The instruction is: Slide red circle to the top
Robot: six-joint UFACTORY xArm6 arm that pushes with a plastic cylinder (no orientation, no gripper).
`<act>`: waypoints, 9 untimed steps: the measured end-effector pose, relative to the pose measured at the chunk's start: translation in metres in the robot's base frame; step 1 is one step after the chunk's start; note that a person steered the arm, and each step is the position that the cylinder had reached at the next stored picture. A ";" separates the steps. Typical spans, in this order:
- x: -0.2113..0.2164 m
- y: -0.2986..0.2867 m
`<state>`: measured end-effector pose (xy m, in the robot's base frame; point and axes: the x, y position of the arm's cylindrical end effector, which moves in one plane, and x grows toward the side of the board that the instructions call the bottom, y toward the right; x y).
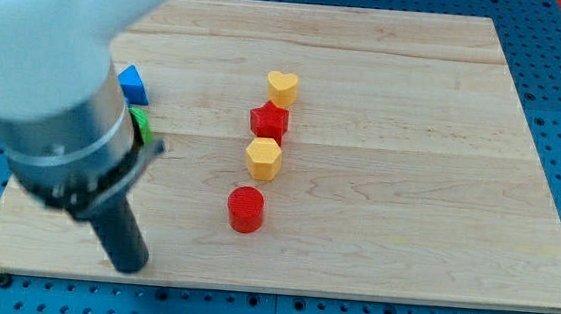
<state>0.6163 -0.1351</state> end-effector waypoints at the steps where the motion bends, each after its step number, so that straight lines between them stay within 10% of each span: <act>1: -0.005 0.052; 5: -0.110 0.095; 7: -0.050 0.146; 9: -0.118 0.114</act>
<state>0.4981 -0.0216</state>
